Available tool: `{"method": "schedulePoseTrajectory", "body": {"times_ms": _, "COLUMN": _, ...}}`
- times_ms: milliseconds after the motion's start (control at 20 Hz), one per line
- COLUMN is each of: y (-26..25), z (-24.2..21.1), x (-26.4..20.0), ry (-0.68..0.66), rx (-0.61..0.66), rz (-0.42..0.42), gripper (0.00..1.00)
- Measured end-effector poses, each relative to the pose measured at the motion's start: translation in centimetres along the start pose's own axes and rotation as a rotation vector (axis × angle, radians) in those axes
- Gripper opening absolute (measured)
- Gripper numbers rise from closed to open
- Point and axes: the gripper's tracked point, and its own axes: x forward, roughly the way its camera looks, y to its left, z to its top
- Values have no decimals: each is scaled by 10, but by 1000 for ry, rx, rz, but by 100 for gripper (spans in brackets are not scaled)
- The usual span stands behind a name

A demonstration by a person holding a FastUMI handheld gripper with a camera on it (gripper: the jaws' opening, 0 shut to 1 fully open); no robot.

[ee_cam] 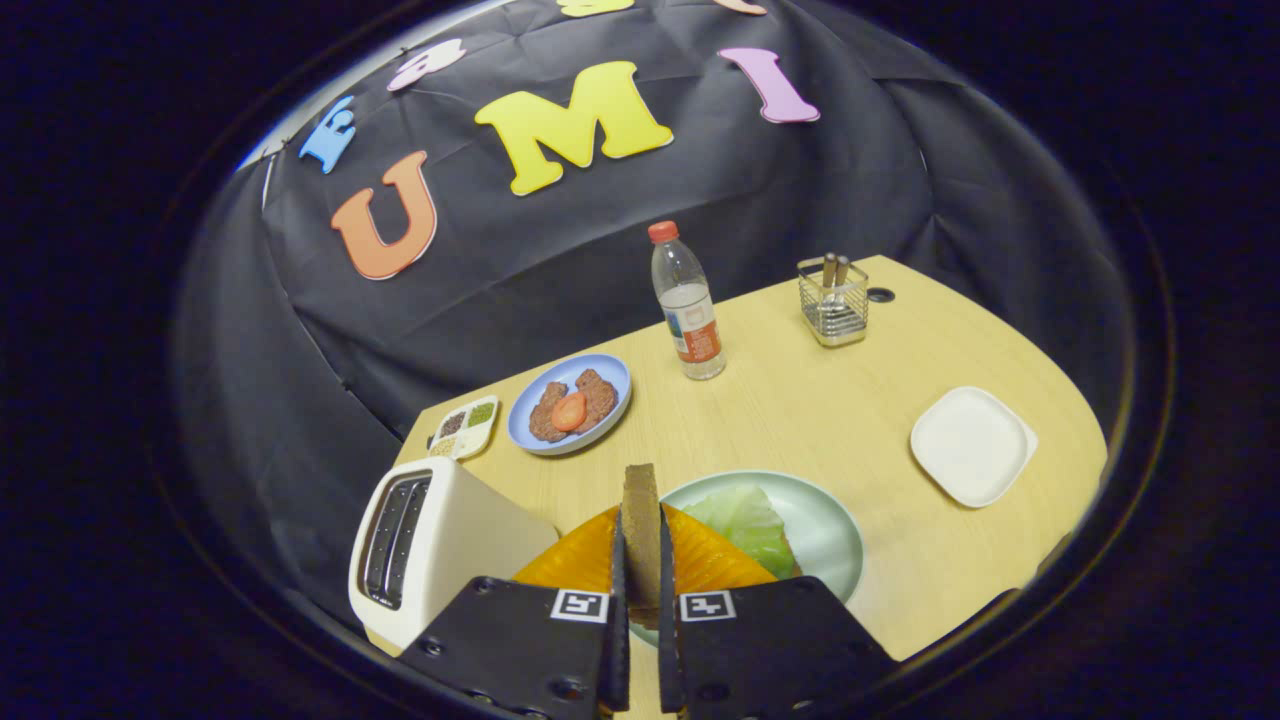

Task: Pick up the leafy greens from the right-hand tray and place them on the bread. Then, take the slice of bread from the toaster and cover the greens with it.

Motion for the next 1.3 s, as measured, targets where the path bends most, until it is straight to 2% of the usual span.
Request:
{"method": "schedulePoseTrajectory", "body": {"times_ms": 100, "y": -6, "z": -3, "x": 5, "ry": 16, "rx": -19, "rz": 23, "gripper": 11}}
{"method": "schedulePoseTrajectory", "body": {"times_ms": 300, "y": -37, "z": 1, "x": 8, "ry": 17, "rx": -90, "rz": 1, "gripper": 11}}
{"method": "schedulePoseTrajectory", "body": {"times_ms": 600, "y": -81, "z": -7, "x": 13, "ry": 65, "rx": -106, "rz": -11, "gripper": 43}}
{"method": "schedulePoseTrajectory", "body": {"times_ms": 750, "y": -92, "z": 6, "x": -1, "ry": 40, "rx": -110, "rz": 18, "gripper": 75}}
{"method": "schedulePoseTrajectory", "body": {"times_ms": 850, "y": -103, "z": 33, "x": -21, "ry": -26, "rx": -140, "rz": 24, "gripper": 96}}
{"method": "schedulePoseTrajectory", "body": {"times_ms": 1100, "y": -137, "z": 120, "x": -96, "ry": -239, "rx": -252, "rz": 18, "gripper": 96}}
{"method": "schedulePoseTrajectory", "body": {"times_ms": 1300, "y": -181, "z": 181, "x": -165, "ry": -400, "rx": -315, "rz": -29, "gripper": 96}}
